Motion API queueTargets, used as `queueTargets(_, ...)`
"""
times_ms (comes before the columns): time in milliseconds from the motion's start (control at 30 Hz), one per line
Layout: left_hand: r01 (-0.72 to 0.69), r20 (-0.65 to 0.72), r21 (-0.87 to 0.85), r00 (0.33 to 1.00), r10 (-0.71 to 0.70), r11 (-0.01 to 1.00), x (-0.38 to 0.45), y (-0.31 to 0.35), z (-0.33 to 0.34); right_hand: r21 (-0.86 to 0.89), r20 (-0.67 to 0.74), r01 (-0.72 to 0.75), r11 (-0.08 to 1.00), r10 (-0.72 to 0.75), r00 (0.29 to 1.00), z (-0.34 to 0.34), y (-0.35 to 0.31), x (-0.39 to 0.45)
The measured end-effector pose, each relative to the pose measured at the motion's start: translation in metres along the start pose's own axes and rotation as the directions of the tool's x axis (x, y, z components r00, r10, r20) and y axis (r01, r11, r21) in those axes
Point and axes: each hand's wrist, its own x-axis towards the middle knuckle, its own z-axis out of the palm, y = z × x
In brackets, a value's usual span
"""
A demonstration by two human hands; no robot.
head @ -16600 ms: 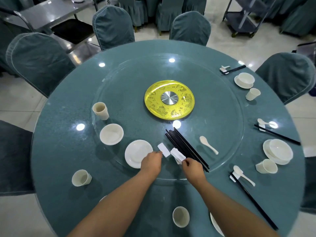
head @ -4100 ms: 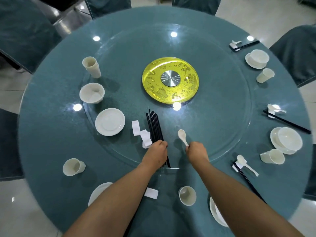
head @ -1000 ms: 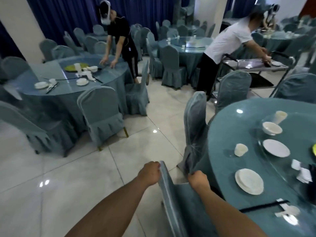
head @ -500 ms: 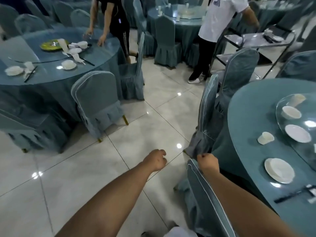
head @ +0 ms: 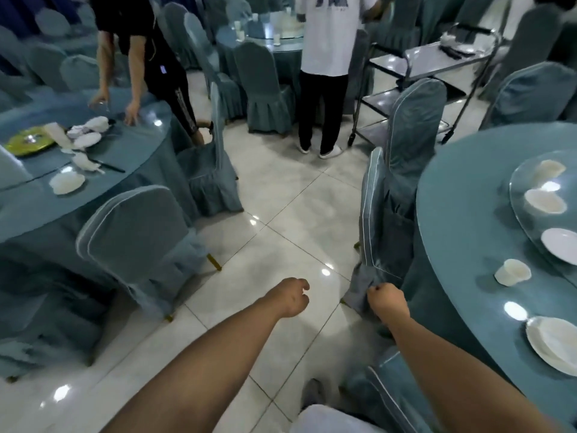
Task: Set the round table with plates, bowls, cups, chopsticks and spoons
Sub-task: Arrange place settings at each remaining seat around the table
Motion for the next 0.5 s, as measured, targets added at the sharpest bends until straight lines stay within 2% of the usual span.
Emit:
queueTargets(67, -0.034, 0.030, 0.060, 0.999, 0.032, 0.998, 0.027, 0.005, -0.027, -0.010, 0.009, -0.042, 0.999, 0.042, 0.999, -0.008, -0.012, 0.020)
queueTargets(133, -0.056, -0.001, 0.070, 0.998, 0.056, 0.996, 0.056, 0.014, -0.057, -0.013, 0.004, -0.050, 0.999, 0.050, 0.999, -0.022, -0.032, 0.049)
queueTargets(267, -0.083, -0.007, 0.077, 0.996, 0.084, 0.994, 0.117, 0.030, -0.099, 0.101, 0.014, -0.081, 0.992, 0.080, 0.997, -0.041, -0.063, 0.094)
queueTargets(500, -0.253, 0.077, 0.141, 0.967, 0.244, 0.957, 0.222, 0.087, -0.136, 0.181, -0.101, -0.166, 0.969, 0.187, 0.977, -0.068, -0.070, 0.157)
